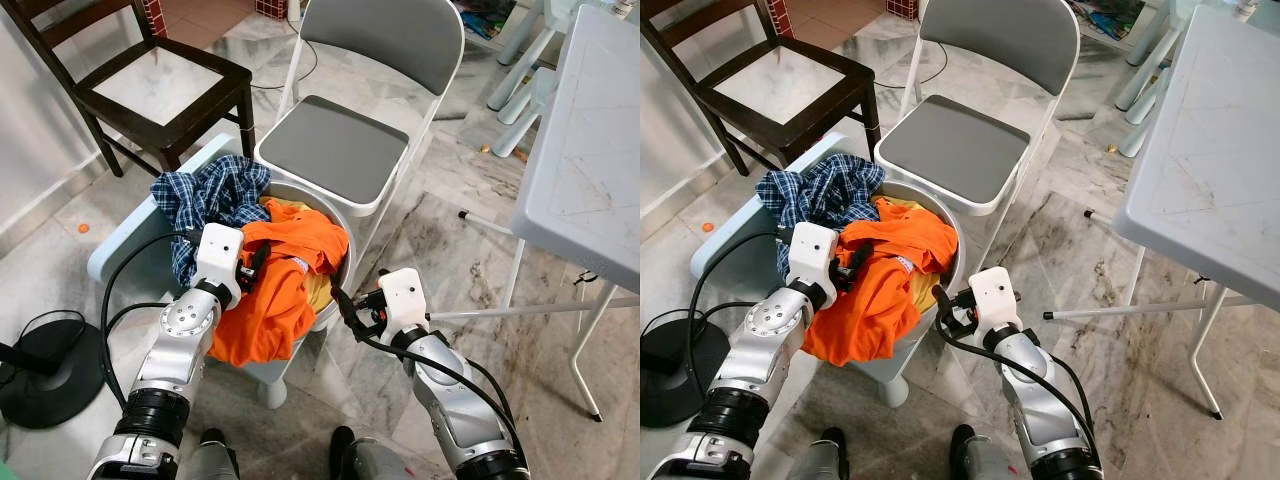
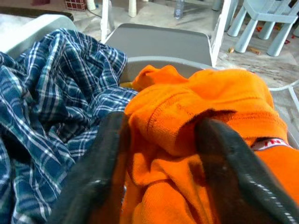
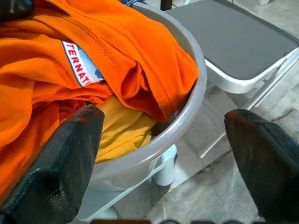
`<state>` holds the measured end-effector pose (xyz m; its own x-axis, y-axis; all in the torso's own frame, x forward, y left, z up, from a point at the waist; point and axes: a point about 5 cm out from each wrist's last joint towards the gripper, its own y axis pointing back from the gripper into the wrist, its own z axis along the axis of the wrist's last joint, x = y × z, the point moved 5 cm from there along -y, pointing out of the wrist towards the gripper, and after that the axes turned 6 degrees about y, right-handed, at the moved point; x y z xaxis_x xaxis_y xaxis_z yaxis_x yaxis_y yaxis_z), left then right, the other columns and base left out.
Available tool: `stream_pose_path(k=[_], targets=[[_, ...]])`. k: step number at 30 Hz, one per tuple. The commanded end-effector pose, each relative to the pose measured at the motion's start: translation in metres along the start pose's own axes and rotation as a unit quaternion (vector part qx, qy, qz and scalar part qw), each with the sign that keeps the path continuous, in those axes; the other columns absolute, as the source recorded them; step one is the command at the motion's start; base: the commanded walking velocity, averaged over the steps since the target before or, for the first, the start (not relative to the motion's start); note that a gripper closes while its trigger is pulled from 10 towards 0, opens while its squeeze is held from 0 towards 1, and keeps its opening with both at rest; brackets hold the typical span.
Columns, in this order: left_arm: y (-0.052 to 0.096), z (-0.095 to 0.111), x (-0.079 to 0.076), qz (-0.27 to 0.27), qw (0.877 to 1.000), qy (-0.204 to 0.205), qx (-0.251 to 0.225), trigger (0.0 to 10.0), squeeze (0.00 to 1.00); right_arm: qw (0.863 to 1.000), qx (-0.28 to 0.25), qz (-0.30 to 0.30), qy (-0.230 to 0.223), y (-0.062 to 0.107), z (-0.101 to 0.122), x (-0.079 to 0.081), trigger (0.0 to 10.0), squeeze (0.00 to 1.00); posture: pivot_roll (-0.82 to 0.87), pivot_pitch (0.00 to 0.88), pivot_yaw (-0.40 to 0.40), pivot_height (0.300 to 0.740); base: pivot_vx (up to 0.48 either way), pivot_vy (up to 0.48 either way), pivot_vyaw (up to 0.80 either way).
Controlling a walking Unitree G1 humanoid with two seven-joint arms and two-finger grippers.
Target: Hang hanger
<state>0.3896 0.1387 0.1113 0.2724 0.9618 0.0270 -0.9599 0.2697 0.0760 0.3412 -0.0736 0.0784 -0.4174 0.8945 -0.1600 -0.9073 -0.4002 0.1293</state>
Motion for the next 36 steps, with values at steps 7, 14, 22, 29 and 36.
stream_pose_path(k=[7, 14, 22, 29, 36], targets=[[-0.002, -0.004, -0.005, -0.010, 1.000, 0.005, -0.001, 0.0, 0.00, 1.000, 0.017, -0.004, 0.000, 0.004, -0.011, -0.002, 10.0, 0.00, 0.12, 0.289, -0.116, 0.740, 0.000, 0.000, 0.00], [-0.002, -0.003, -0.005, -0.011, 1.000, 0.006, -0.007, 0.0, 0.00, 1.000, 0.017, -0.004, 0.000, 0.004, -0.011, -0.001, 10.0, 0.00, 0.12, 0.288, -0.115, 0.740, 0.000, 0.000, 0.00], [0.010, 0.008, -0.027, -0.048, 0.997, 0.019, -0.053, 0.0, 0.00, 1.000, 0.017, -0.004, 0.000, 0.004, -0.012, -0.001, 10.0, 0.00, 0.13, 0.291, -0.116, 0.740, 0.000, 0.000, 0.00], [0.037, 0.020, -0.062, -0.121, 0.986, 0.014, -0.109, 0.0, 0.00, 1.000, 0.017, -0.004, 0.002, 0.003, -0.012, -0.002, 10.0, 0.00, 0.14, 0.294, -0.122, 0.740, 0.000, 0.000, 0.00], [0.078, 0.008, -0.079, -0.162, 0.980, 0.014, -0.114, 0.0, 0.00, 1.000, 0.018, -0.003, 0.005, 0.003, -0.013, -0.002, 10.0, 0.00, 0.15, 0.297, -0.125, 0.740, 0.000, 0.000, 0.00]])
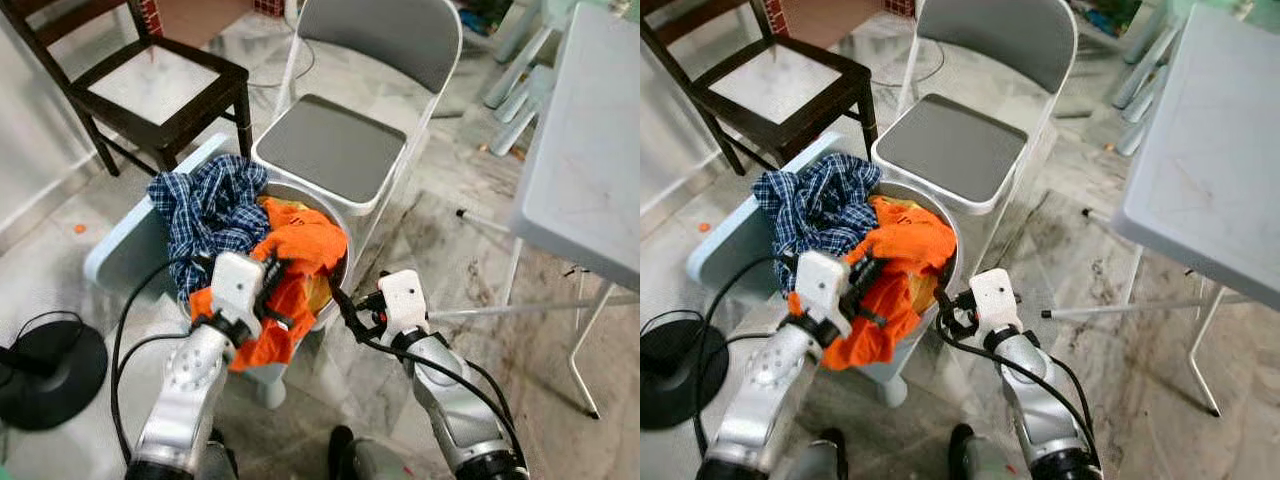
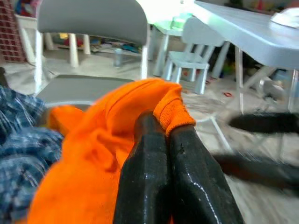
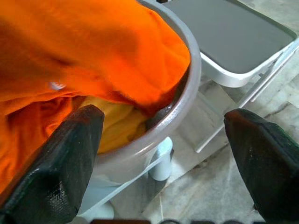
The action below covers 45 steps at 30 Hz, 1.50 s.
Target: Hang hanger
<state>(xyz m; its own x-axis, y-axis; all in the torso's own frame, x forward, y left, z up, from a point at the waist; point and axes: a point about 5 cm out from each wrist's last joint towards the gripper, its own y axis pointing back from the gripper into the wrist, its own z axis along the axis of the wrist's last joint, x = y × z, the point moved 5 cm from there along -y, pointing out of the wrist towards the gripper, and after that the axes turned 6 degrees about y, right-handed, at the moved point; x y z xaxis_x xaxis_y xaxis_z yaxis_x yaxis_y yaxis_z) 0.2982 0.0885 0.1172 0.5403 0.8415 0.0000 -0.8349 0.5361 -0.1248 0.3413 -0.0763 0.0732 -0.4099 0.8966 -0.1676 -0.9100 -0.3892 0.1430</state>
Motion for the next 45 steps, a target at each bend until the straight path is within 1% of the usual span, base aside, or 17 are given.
stream_pose_path(k=[1, 4, 12, 15, 19, 20, 21, 24, 26, 29, 30, 32, 34, 35, 39, 41, 45], targets=[[0.009, 0.004, -0.011, -0.023, 1.000, -0.008, -0.010, 0.0, 0.00, 1.000, 0.011, 0.001, 0.002, 0.003, -0.007, 0.000, 10.0, 0.00, 0.15, 0.300, -0.127, 0.740, 0.000, 0.000, 0.00], [0.031, -0.005, -0.015, -0.020, 1.000, -0.017, 0.003, 0.0, 0.00, 1.000, 0.011, 0.004, 0.003, 0.003, -0.008, 0.001, 10.0, 0.00, 0.16, 0.308, -0.134, 0.740, 0.000, 0.000, 0.00], [0.049, -0.013, -0.001, 0.025, 0.999, -0.032, 0.021, 0.0, 0.00, 1.000, 0.012, 0.010, 0.004, 0.002, -0.009, 0.003, 10.0, 0.00, 0.17, 0.311, -0.137, 0.740, 0.000, 0.000, 0.00], [0.063, -0.028, 0.032, 0.112, 0.991, -0.044, 0.051, 0.0, 0.00, 1.000, 0.013, 0.013, 0.005, 0.002, -0.009, 0.004, 10.0, 0.00, 0.17, 0.310, -0.144, 0.740, 0.000, 0.000, 0.00], [0.055, -0.012, 0.057, 0.150, 0.987, -0.056, 0.028, 0.0, 0.00, 1.000, 0.014, 0.014, 0.006, 0.002, -0.010, 0.003, 10.0, 0.00, 0.17, 0.307, -0.146, 0.740, 0.000, 0.000, 0.00], [0.046, 0.007, 0.071, 0.166, 0.984, -0.066, 0.002, 0.0, 0.00, 1.000, 0.014, 0.015, 0.007, 0.002, -0.010, 0.003, 10.0, 0.00, 0.17, 0.305, -0.146, 0.740, 0.000, 0.000, 0.00], [0.046, 0.007, 0.071, 0.166, 0.984, -0.066, 0.002, 0.0, 0.00, 1.000, 0.014, 0.015, 0.007, 0.002, -0.010, 0.003, 10.0, 0.00, 0.17, 0.305, -0.146, 0.740, 0.000, 0.000, 0.00], [0.024, 0.056, 0.096, 0.186, 0.977, -0.088, -0.060, 0.0, 0.00, 1.000, 0.013, 0.016, 0.007, 0.000, -0.009, 0.004, 10.0, 0.00, 0.18, 0.299, -0.142, 0.740, 0.000, 0.000, 0.00], [0.016, 0.075, 0.103, 0.186, 0.974, -0.102, -0.082, 0.0, 0.00, 1.000, 0.013, 0.016, 0.007, -0.001, -0.009, 0.005, 10.0, 0.00, 0.18, 0.297, -0.140, 0.740, 0.000, 0.000, 0.00], [-0.010, 0.135, 0.117, 0.176, 0.961, -0.156, -0.148, 0.0, 0.00, 1.000, 0.008, 0.016, 0.005, -0.006, -0.006, 0.008, 10.0, 0.00, 0.20, 0.290, -0.130, 0.740, 0.000, 0.000, 0.00], [-0.010, 0.135, 0.117, 0.176, 0.961, -0.156, -0.148, 0.0, 0.00, 1.000, 0.008, 0.016, 0.005, -0.006, -0.006, 0.008, 10.0, 0.00, 0.20, 0.290, -0.130, 0.740, 0.000, 0.000, 0.00], [-0.020, 0.156, 0.117, 0.168, 0.955, -0.175, -0.171, 0.0, 0.00, 1.000, 0.007, 0.016, 0.004, -0.007, -0.005, 0.009, 10.0, 0.00, 0.20, 0.283, -0.123, 0.740, 0.000, 0.000, 0.00], [-0.039, 0.196, 0.114, 0.146, 0.944, -0.208, -0.211, 0.0, 0.00, 1.000, 0.004, 0.014, 0.002, -0.010, -0.004, 0.010, 10.0, 0.00, 0.21, 0.273, -0.114, 0.740, 0.000, 0.000, 0.00], [-0.039, 0.196, 0.114, 0.146, 0.944, -0.208, -0.211, 0.0, 0.00, 1.000, 0.004, 0.014, 0.002, -0.010, -0.004, 0.010, 10.0, 0.00, 0.21, 0.273, -0.114, 0.740, 0.000, 0.000, 0.00], [-0.060, 0.240, 0.113, 0.138, 0.929, -0.223, -0.261, 0.0, 0.00, 1.000, 0.000, 0.010, 0.001, -0.015, -0.003, 0.012, 10.0, 0.00, 0.22, 0.245, -0.093, 0.740, 0.000, 0.000, 0.00], [-0.068, 0.265, 0.104, 0.125, 0.920, -0.227, -0.294, 0.0, 0.00, 1.000, -0.004, 0.007, 0.000, -0.018, -0.001, 0.012, 10.0, 0.00, 0.22, 0.234, -0.084, 0.740, 0.000, 0.000, 0.00], [-0.074, 0.289, 0.083, 0.094, 0.909, -0.231, -0.335, 0.0, 0.00, 1.000, -0.008, -0.001, -0.002, -0.020, 0.002, 0.010, 10.0, 0.00, 0.23, 0.223, -0.071, 0.740, 0.000, 0.000, 0.00]])
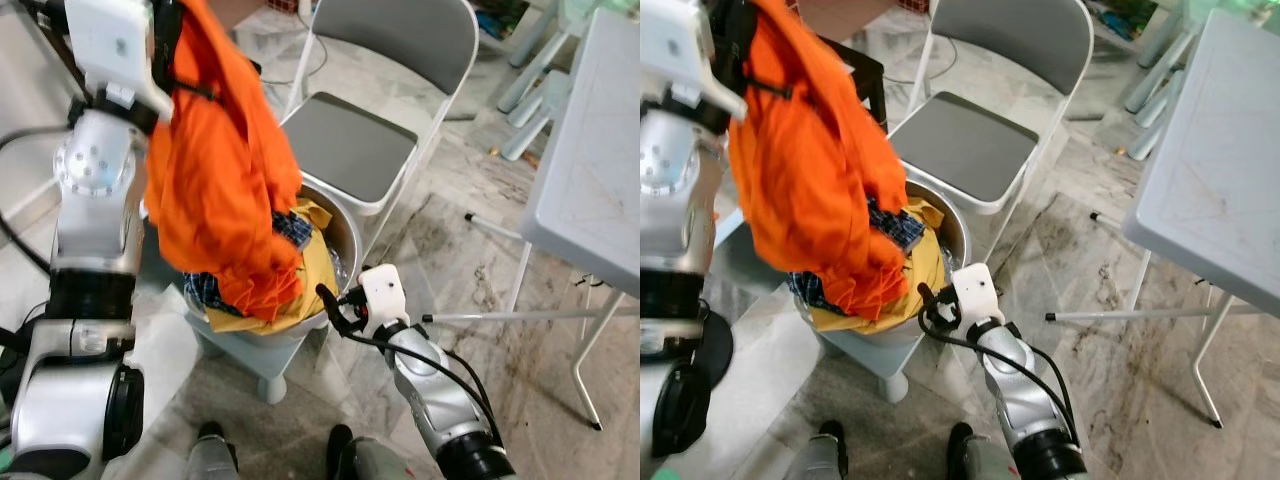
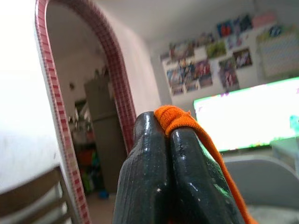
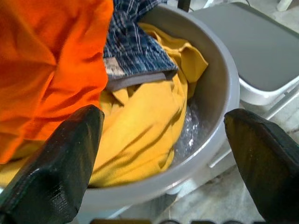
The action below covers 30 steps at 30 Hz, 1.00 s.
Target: Hang hanger
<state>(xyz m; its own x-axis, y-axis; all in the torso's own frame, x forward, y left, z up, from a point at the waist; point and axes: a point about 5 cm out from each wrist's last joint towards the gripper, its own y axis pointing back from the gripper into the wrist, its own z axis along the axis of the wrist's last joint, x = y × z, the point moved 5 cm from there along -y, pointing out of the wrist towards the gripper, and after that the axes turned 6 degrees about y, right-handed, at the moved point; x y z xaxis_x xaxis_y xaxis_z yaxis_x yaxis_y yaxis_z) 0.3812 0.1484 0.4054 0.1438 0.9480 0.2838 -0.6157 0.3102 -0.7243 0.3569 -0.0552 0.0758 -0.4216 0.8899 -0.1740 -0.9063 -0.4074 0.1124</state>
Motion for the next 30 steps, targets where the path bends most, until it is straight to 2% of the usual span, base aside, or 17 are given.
stream_pose_path(k=[1, 3, 6, 7, 8, 9, 10, 11, 13, 15, 16, 19, 21, 22, 23, 29, 30], targets=[[-0.009, 0.015, -0.013, -0.026, 0.999, 0.002, -0.033, 0.0, 0.00, 1.000, 0.008, -0.009, -0.006, 0.002, -0.006, -0.002, 10.0, 0.00, 0.23, 0.223, -0.071, 0.740, 0.000, 0.000, 0.00], [-0.006, 0.007, -0.028, -0.047, 0.999, 0.012, -0.023, 0.0, 0.00, 1.000, 0.007, -0.011, -0.007, 0.001, -0.006, -0.002, 10.0, 0.00, 0.22, 0.224, -0.063, 0.740, 0.000, 0.000, 0.00], [0.014, -0.026, -0.048, -0.064, 0.997, 0.036, 0.036, 0.0, 0.00, 1.000, 0.008, -0.013, -0.007, 0.002, -0.009, 0.000, 10.0, 0.00, 0.22, 0.230, -0.063, 0.740, 0.000, 0.000, 0.00], [0.046, -0.065, -0.068, -0.078, 0.989, 0.059, 0.116, 0.0, 0.00, 1.000, 0.010, -0.013, -0.008, 0.004, -0.012, 0.001, 10.0, 0.00, 0.22, 0.243, -0.070, 0.740, 0.000, 0.000, 0.00], [0.046, -0.065, -0.068, -0.078, 0.989, 0.059, 0.116, 0.0, 0.00, 1.000, 0.010, -0.013, -0.008, 0.004, -0.012, 0.001, 10.0, 0.00, 0.22, 0.243, -0.070, 0.740, 0.000, 0.000, 0.00], [0.084, -0.096, -0.090, -0.092, 0.976, 0.077, 0.182, 0.0, 0.00, 1.000, 0.013, -0.012, -0.008, 0.007, -0.015, 0.002, 10.0, 0.00, 0.22, 0.250, -0.078, 0.740, 0.000, 0.000, 0.00], [0.102, -0.106, -0.099, -0.098, 0.970, 0.084, 0.205, 0.0, 0.00, 1.000, 0.014, -0.011, -0.007, 0.007, -0.016, 0.002, 10.0, 0.00, 0.22, 0.251, -0.080, 0.740, 0.000, 0.000, 0.00], [0.102, -0.106, -0.099, -0.098, 0.970, 0.084, 0.205, 0.0, 0.00, 1.000, 0.014, -0.011, -0.007, 0.007, -0.016, 0.002, 10.0, 0.00, 0.22, 0.251, -0.080, 0.740, 0.000, 0.000, 0.00], [0.131, -0.121, -0.111, -0.102, 0.960, 0.088, 0.244, 0.0, 0.00, 1.000, 0.018, -0.008, -0.003, 0.009, -0.018, 0.001, 10.0, 0.00, 0.22, 0.263, -0.098, 0.740, 0.000, 0.000, 0.00], [0.147, -0.129, -0.115, -0.098, 0.953, 0.094, 0.270, 0.0, 0.00, 1.000, 0.019, -0.006, 0.000, 0.010, -0.018, 0.000, 10.0, 0.00, 0.22, 0.267, -0.106, 0.740, 0.000, 0.000, 0.00], [0.147, -0.129, -0.115, -0.098, 0.953, 0.094, 0.270, 0.0, 0.00, 1.000, 0.019, -0.006, 0.000, 0.010, -0.018, 0.000, 10.0, 0.00, 0.22, 0.267, -0.106, 0.740, 0.000, 0.000, 0.00], [0.178, -0.147, -0.120, -0.093, 0.936, 0.097, 0.327, 0.0, 0.00, 1.000, 0.020, 0.000, 0.008, 0.009, -0.018, -0.003, 10.0, 0.00, 0.21, 0.276, -0.133, 0.740, 0.000, 0.000, 0.00], [0.184, -0.150, -0.122, -0.092, 0.932, 0.100, 0.336, 0.0, 0.04, 1.000, 0.021, 0.002, 0.011, 0.009, -0.018, -0.003, 10.0, 0.00, 0.21, 0.277, -0.137, 0.740, 0.000, 0.000, 0.00], [0.188, -0.151, -0.122, -0.091, 0.930, 0.103, 0.341, 0.8, 0.67, 1.000, 0.020, 0.004, 0.013, 0.008, -0.017, -0.004, 10.0, 0.00, 0.21, 0.277, -0.139, 0.740, 0.000, 0.000, 0.00], [0.191, -0.152, -0.122, -0.090, 0.928, 0.107, 0.346, 10.0, 1.00, 1.000, 0.020, 0.005, 0.015, 0.008, -0.017, -0.004, 10.0, 0.00, 0.21, 0.278, -0.142, 0.740, 0.000, 0.000, 0.00], [0.201, -0.136, -0.120, -0.123, 0.933, 0.052, 0.335, 10.0, 1.00, 1.000, 0.022, 0.008, 0.018, 0.009, -0.017, -0.004, 10.0, 0.00, 0.21, 0.290, -0.146, 0.740, 0.000, 0.000, 0.00], [0.208, -0.129, -0.122, -0.143, 0.932, 0.037, 0.331, 10.0, 1.00, 1.000, 0.023, 0.009, 0.018, 0.009, -0.018, -0.002, 10.0, 0.00, 0.21, 0.295, -0.143, 0.740, 0.000, 0.000, 0.00]])
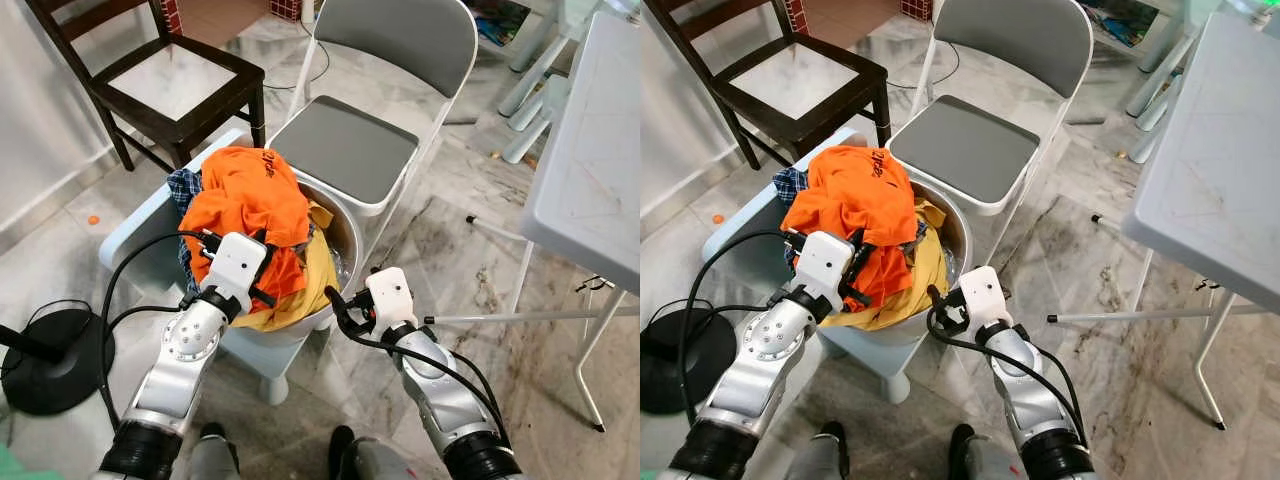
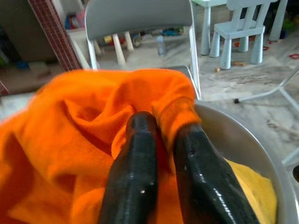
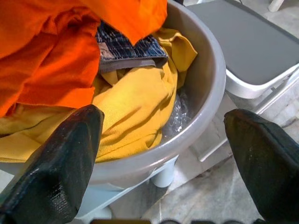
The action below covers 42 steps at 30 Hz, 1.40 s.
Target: Hang hanger
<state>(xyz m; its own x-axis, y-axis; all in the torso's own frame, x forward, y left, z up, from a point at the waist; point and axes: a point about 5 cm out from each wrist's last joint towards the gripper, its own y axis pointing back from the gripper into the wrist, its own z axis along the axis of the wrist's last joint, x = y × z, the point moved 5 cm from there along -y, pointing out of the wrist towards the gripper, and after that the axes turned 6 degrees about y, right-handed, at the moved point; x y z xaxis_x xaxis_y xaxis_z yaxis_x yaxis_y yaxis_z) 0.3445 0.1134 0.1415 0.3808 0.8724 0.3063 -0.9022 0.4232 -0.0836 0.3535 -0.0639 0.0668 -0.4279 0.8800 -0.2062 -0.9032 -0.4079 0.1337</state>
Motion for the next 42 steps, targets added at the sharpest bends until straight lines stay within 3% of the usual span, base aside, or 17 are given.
stream_pose_path(k=[1, 5, 9, 15, 17, 18, 19, 23, 31, 35, 36, 37, 38, 39, 40, 41, 42], targets=[[0.009, 0.000, -0.012, -0.029, 0.999, -0.025, 0.002, 10.0, 1.00, 1.000, 0.013, 0.007, 0.000, 0.004, -0.007, 0.004, 10.0, 0.00, 0.22, 0.296, -0.142, 0.740, 0.000, 0.000, 0.00], [0.027, -0.006, -0.025, -0.084, 0.994, -0.073, 0.016, 10.0, 1.00, 1.000, 0.016, 0.009, -0.003, 0.004, -0.009, 0.007, 10.0, 0.00, 0.22, 0.302, -0.138, 0.740, 0.000, 0.000, 0.00], [0.038, 0.007, -0.037, -0.142, 0.984, -0.105, 0.000, 10.0, 1.00, 1.000, 0.018, 0.011, -0.004, 0.004, -0.011, 0.010, 10.0, 0.00, 0.23, 0.306, -0.132, 0.740, 0.000, 0.000, 0.00], [0.042, 0.013, -0.032, -0.151, 0.982, -0.114, -0.006, 10.0, 1.00, 1.000, 0.019, 0.012, -0.005, 0.004, -0.011, 0.011, 10.0, 0.00, 0.24, 0.306, -0.131, 0.740, 0.000, 0.000, 0.00], [0.039, 0.011, -0.008, -0.103, 0.985, -0.135, 0.002, 10.0, 1.00, 1.000, 0.019, 0.013, -0.005, 0.004, -0.011, 0.011, 10.0, 0.00, 0.23, 0.307, -0.130, 0.740, 0.000, 0.000, 0.00], [0.039, 0.011, -0.008, -0.103, 0.985, -0.135, 0.002, 10.0, 1.00, 1.000, 0.019, 0.013, -0.005, 0.004, -0.011, 0.011, 10.0, 0.00, 0.23, 0.307, -0.130, 0.740, 0.000, 0.000, 0.00], [0.035, 0.013, 0.011, -0.057, 0.989, -0.140, 0.002, 10.0, 1.00, 1.000, 0.021, 0.014, -0.004, 0.004, -0.012, 0.010, 10.0, 0.00, 0.23, 0.306, -0.131, 0.740, 0.000, 0.000, 0.00], [0.030, 0.015, 0.033, -0.018, 0.990, -0.140, 0.007, 10.0, 1.00, 1.000, 0.023, 0.014, -0.004, 0.005, -0.013, 0.010, 10.0, 0.00, 0.23, 0.306, -0.132, 0.740, 0.000, 0.000, 0.00], [0.014, 0.026, 0.066, -0.047, 0.979, -0.199, 0.012, 10.0, 1.00, 1.000, 0.025, 0.017, -0.002, 0.005, -0.014, 0.011, 10.0, 0.00, 0.23, 0.305, -0.130, 0.740, 0.000, 0.000, 0.00], [0.010, 0.012, 0.074, -0.071, 0.974, -0.208, 0.049, 10.0, 1.00, 1.000, 0.025, 0.016, -0.003, 0.005, -0.014, 0.012, 10.0, 0.00, 0.22, 0.303, -0.124, 0.740, 0.000, 0.000, 0.00], [0.011, 0.009, 0.073, -0.077, 0.973, -0.208, 0.056, 10.0, 0.76, 1.000, 0.026, 0.016, -0.003, 0.005, -0.014, 0.012, 10.0, 0.00, 0.21, 0.303, -0.122, 0.740, 0.000, 0.000, 0.00], [0.013, 0.003, 0.071, -0.092, 0.971, -0.211, 0.065, 10.0, 0.18, 1.000, 0.026, 0.015, -0.002, 0.005, -0.014, 0.012, 10.0, 0.00, 0.21, 0.302, -0.119, 0.740, 0.000, 0.000, 0.00], [0.015, 0.000, 0.070, -0.094, 0.971, -0.207, 0.069, 10.0, 0.01, 1.000, 0.026, 0.014, -0.003, 0.006, -0.014, 0.012, 10.0, 0.00, 0.21, 0.302, -0.119, 0.740, 0.000, 0.000, 0.00], [0.016, -0.003, 0.071, -0.095, 0.972, -0.202, 0.074, 10.0, 0.00, 1.000, 0.027, 0.014, -0.003, 0.006, -0.015, 0.012, 10.0, 0.00, 0.21, 0.305, -0.118, 0.740, 0.000, 0.000, 0.00], [0.022, -0.016, 0.071, -0.103, 0.972, -0.190, 0.096, 3.7, 0.00, 0.999, 0.029, 0.013, -0.003, 0.008, -0.017, 0.012, 10.0, 0.00, 0.21, 0.308, -0.118, 0.740, 0.000, 0.000, 0.00], [0.024, -0.020, 0.071, -0.106, 0.971, -0.187, 0.104, 3.7, 0.00, 0.999, 0.030, 0.012, -0.003, 0.008, -0.018, 0.012, 10.0, 0.00, 0.21, 0.308, -0.118, 0.740, 0.000, 0.000, 0.00], [0.028, -0.027, 0.070, -0.111, 0.969, -0.185, 0.116, 2.0, 0.00, 0.999, 0.031, 0.012, -0.003, 0.009, -0.018, 0.012, 10.0, 0.00, 0.21, 0.309, -0.119, 0.740, 0.000, 0.000, 0.00]])
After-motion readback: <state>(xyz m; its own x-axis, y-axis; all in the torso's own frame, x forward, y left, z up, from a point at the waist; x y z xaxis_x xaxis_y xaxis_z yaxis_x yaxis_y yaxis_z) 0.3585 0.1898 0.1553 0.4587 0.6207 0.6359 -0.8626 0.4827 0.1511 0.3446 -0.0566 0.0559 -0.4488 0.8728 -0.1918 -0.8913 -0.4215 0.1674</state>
